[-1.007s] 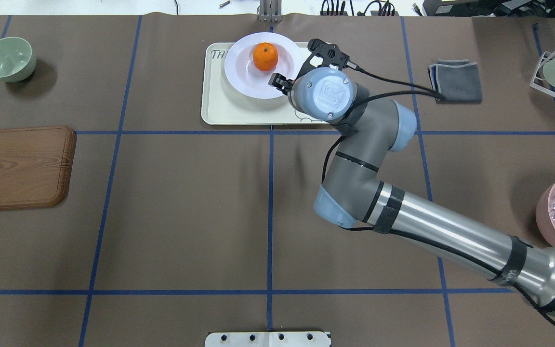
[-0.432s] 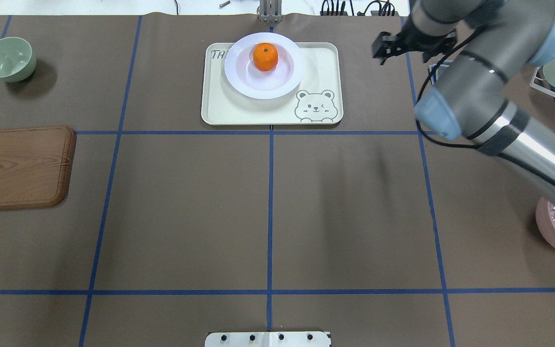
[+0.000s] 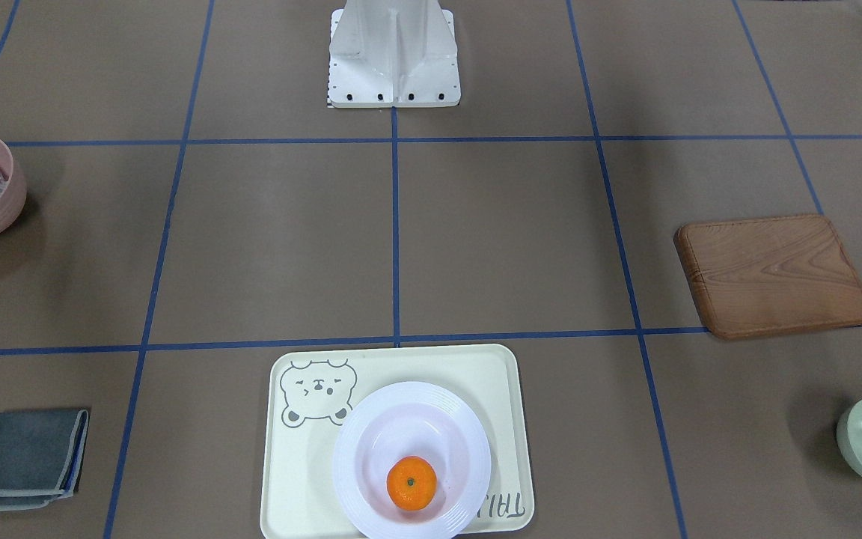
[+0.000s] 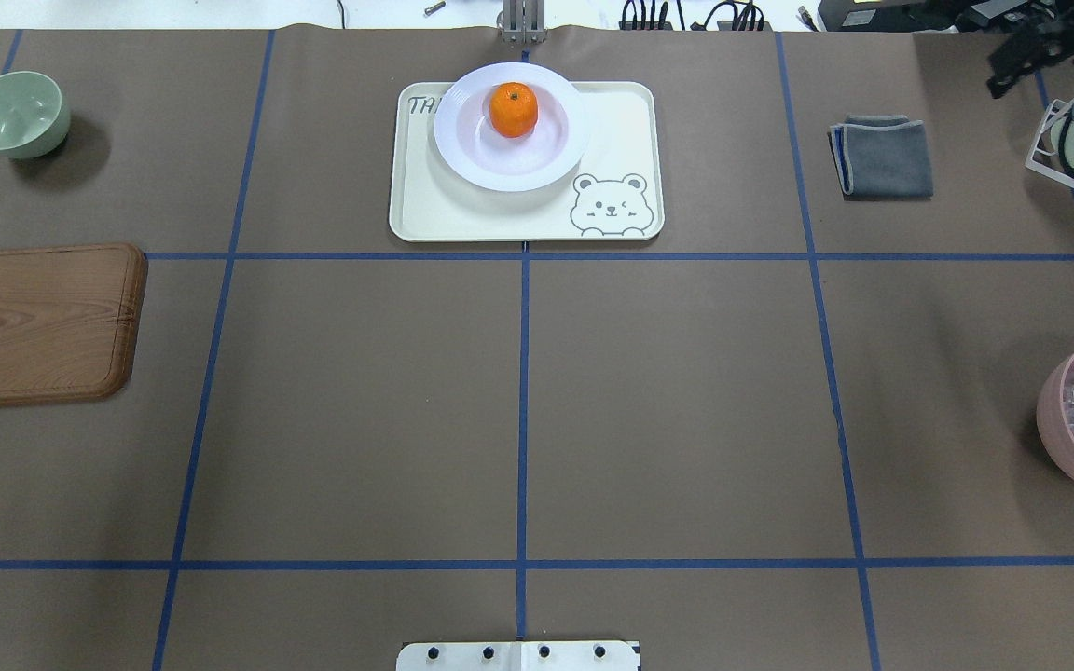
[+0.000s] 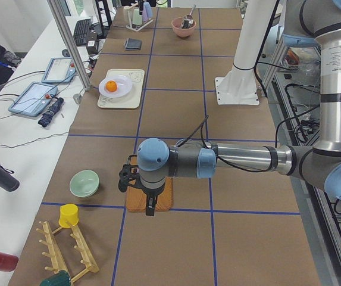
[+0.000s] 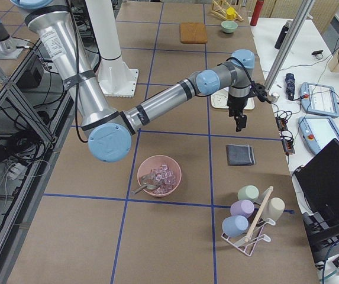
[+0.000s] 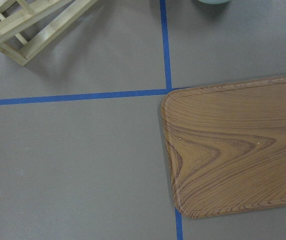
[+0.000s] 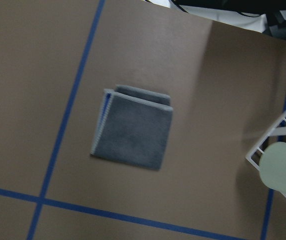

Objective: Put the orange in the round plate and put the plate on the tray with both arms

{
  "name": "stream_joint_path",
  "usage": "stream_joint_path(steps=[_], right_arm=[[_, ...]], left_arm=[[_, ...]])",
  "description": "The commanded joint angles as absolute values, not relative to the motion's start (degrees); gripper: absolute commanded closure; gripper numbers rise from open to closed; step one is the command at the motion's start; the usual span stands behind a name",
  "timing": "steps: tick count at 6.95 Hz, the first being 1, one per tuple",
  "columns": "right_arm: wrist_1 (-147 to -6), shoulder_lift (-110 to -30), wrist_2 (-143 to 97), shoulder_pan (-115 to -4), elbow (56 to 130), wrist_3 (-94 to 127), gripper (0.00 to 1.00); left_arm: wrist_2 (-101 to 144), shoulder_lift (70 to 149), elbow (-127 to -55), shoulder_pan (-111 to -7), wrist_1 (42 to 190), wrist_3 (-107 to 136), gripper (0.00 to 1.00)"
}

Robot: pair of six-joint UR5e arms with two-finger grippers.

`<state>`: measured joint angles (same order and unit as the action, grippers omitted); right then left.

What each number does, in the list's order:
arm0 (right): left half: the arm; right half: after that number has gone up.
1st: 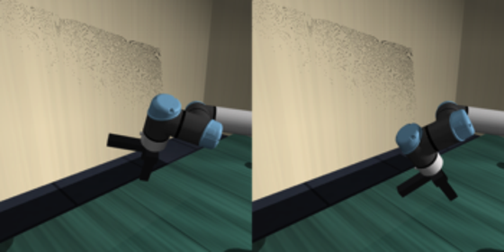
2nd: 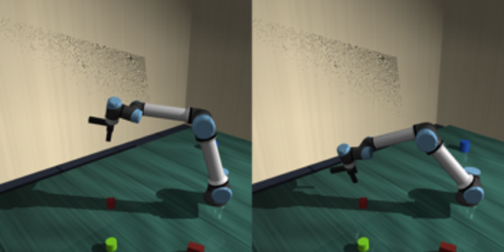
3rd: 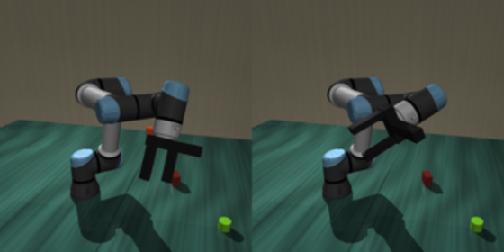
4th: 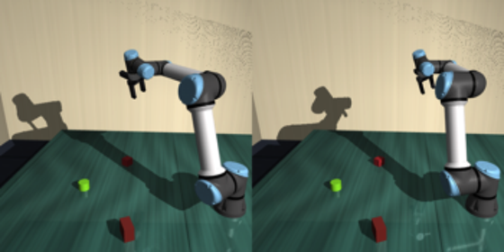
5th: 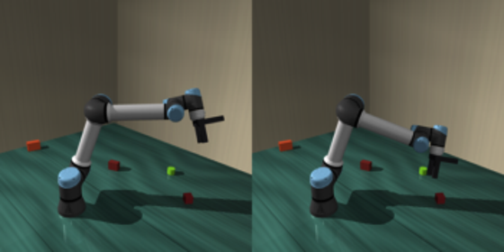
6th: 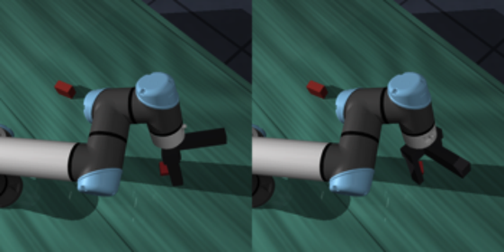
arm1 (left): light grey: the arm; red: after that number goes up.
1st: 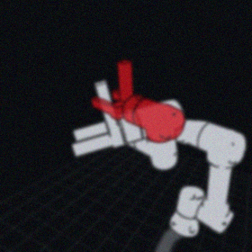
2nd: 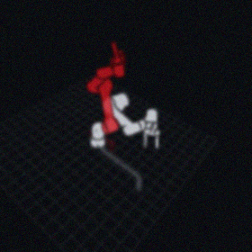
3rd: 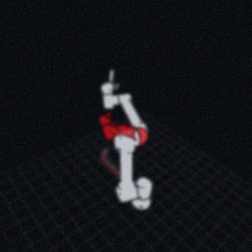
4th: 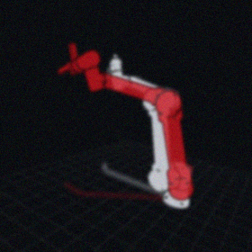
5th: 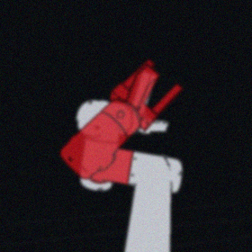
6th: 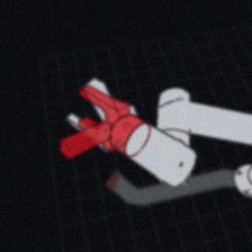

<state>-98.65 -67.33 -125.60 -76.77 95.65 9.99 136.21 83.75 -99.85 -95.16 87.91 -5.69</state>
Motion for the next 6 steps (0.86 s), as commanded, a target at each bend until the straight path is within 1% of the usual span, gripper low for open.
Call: stream_joint_path(steps=[1, 4, 5, 6], right_arm=[[-99.32, -76.06, -128.67, -83.03, 96.23, 1.79, 0.00], [-99.05, -92.50, -128.15, -86.92, 104.56, 1.41, 0.00], [-98.36, -95.59, -128.49, -86.92, 105.02, 1.84, 0.00], [-97.39, -95.97, -128.41, -86.92, 104.59, 1.76, 0.00]], left_arm=[[136.58, 82.28, -100.63, -95.97, 88.24, -5.89, 0.01], [134.83, 81.03, -100.72, -96.24, 87.45, -5.45, 0.01], [134.82, 81.21, -101.24, -96.33, 86.76, -5.36, 0.01], [134.74, 81.12, -102.21, -96.24, 86.66, -5.36, 0.01]])
